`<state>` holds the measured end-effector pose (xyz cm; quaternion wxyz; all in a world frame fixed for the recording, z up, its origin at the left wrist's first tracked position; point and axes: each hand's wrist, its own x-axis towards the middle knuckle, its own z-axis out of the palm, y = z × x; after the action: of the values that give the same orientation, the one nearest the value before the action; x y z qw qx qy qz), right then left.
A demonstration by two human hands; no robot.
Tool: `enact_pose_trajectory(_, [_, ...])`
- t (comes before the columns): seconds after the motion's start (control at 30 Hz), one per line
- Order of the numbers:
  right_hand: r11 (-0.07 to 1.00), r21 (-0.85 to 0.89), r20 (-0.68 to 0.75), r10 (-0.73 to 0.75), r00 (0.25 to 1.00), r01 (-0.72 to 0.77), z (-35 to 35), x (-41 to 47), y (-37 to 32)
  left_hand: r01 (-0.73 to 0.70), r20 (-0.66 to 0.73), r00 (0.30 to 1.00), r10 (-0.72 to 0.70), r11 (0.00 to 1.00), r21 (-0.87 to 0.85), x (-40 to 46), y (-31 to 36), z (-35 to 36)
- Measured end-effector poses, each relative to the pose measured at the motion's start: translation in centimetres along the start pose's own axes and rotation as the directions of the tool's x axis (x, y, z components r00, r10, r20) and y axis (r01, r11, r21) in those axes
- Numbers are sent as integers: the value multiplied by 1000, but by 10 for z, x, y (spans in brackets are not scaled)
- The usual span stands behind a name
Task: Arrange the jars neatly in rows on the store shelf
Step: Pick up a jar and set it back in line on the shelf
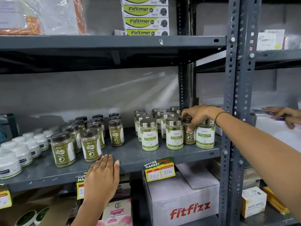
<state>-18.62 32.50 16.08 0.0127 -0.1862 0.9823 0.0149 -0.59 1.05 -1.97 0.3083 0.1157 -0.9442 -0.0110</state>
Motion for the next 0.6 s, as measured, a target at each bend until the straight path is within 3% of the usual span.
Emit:
enact_pose_trajectory(0.3, [1000, 5, -285, -11, 958, 13, -31, -13, -6, -5, -13, 1000, 5, 1000, 3, 1, 0, -1])
enact_pose_trajectory(0.47, [997, -77, -554, -50, 831, 8, -53, -25, -25, -3, -20, 1000, 3, 1000, 2, 2, 0, 0])
enact_pose_trajectory(0.6, [988, -47, -681, -138, 719, 145, -62, -31, -57, 3, -23, 1000, -3, 1000, -6, 3, 0, 2])
